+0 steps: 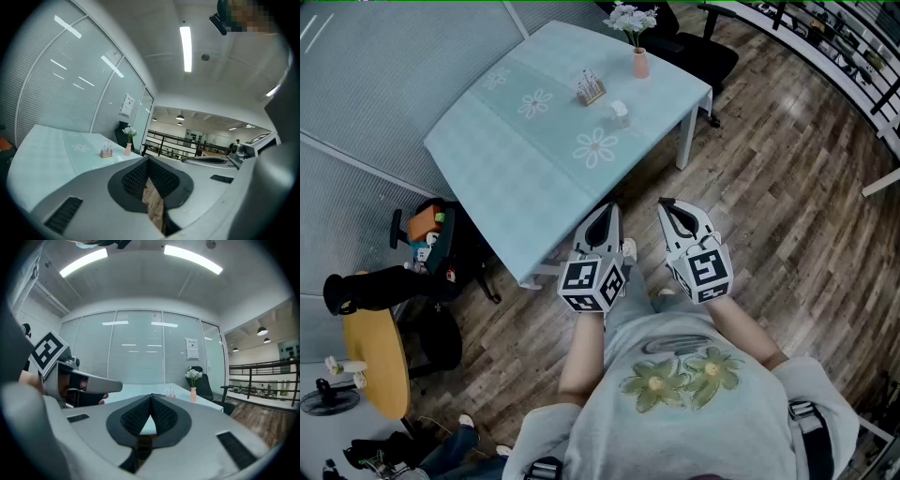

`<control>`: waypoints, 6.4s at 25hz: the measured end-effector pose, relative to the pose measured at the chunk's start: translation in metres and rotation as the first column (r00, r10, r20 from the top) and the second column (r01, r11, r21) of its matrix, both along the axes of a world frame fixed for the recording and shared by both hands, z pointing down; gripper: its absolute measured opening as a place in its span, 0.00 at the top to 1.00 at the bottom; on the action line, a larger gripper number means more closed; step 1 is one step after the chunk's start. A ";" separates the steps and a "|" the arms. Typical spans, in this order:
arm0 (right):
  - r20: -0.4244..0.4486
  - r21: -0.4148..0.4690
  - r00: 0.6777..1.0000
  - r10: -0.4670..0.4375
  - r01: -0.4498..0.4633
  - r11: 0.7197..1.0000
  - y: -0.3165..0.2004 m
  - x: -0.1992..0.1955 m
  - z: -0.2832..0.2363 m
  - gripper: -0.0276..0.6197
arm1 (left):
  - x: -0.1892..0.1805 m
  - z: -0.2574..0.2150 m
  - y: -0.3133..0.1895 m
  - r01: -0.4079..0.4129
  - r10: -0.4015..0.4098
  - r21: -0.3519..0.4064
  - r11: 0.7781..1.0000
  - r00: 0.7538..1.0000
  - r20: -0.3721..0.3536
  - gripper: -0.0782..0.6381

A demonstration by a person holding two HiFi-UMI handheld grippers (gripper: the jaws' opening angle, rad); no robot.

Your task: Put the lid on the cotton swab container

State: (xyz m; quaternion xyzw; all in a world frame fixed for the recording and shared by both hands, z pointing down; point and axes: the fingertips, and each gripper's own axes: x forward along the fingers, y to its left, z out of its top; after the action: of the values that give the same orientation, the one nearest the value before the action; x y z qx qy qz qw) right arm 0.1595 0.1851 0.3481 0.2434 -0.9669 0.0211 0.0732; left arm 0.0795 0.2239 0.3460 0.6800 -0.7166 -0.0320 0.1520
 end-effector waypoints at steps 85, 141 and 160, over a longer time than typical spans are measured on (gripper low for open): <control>-0.427 -0.142 0.901 0.078 -0.152 0.978 -0.294 -0.224 0.226 0.55 | -0.204 0.185 -0.322 -0.583 0.593 -0.176 0.793 0.805 0.007 0.31; -0.479 -0.095 0.877 0.030 -0.086 0.992 -0.312 -0.234 0.263 0.68 | -0.179 0.202 -0.356 -0.558 0.590 -0.231 0.797 0.801 0.102 0.44; -0.478 -0.099 0.878 0.023 -0.080 0.992 -0.312 -0.233 0.263 0.68 | -0.168 0.200 -0.367 -0.532 0.580 -0.266 0.804 0.801 0.148 0.45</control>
State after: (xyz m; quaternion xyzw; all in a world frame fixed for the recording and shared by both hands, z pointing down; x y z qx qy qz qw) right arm -0.0736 -0.1270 0.6115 0.2623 -0.9095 0.0188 0.3218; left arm -0.0888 -0.1435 0.5459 0.8400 -0.4957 0.1668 0.1448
